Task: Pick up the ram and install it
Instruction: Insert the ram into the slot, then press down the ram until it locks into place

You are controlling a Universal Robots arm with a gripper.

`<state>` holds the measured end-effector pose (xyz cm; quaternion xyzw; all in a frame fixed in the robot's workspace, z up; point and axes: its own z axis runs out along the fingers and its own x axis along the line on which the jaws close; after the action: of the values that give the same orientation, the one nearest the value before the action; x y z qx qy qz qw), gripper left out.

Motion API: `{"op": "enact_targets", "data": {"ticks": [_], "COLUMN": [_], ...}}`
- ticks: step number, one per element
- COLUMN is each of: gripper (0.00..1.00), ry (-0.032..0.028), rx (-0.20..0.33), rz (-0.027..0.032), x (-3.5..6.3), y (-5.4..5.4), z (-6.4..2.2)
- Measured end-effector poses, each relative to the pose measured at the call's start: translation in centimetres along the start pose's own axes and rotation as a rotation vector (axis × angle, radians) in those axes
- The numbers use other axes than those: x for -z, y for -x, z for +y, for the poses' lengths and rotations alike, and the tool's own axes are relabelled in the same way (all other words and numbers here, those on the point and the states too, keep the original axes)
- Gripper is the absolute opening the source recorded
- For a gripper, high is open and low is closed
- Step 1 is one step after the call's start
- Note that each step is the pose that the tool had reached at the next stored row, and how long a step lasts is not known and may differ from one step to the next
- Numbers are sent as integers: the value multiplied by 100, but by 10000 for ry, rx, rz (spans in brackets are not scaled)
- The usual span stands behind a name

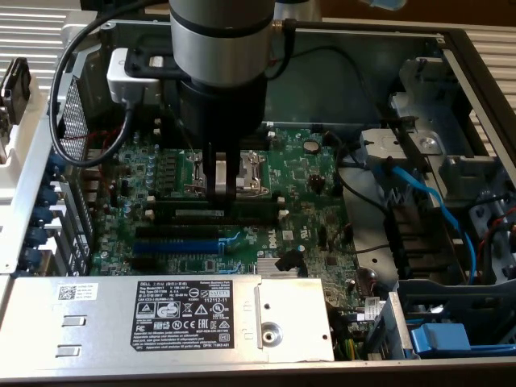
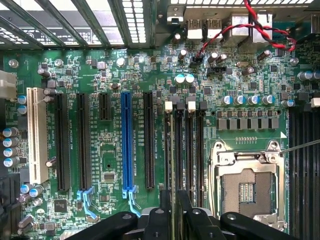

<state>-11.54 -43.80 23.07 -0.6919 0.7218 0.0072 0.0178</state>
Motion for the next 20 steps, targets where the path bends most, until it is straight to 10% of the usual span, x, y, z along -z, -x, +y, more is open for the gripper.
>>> {"op": "enact_targets", "data": {"ticks": [20], "gripper": [20], "ry": [0], "rx": [0], "rz": [-3], "x": [134], "y": [5], "z": [-2]}}
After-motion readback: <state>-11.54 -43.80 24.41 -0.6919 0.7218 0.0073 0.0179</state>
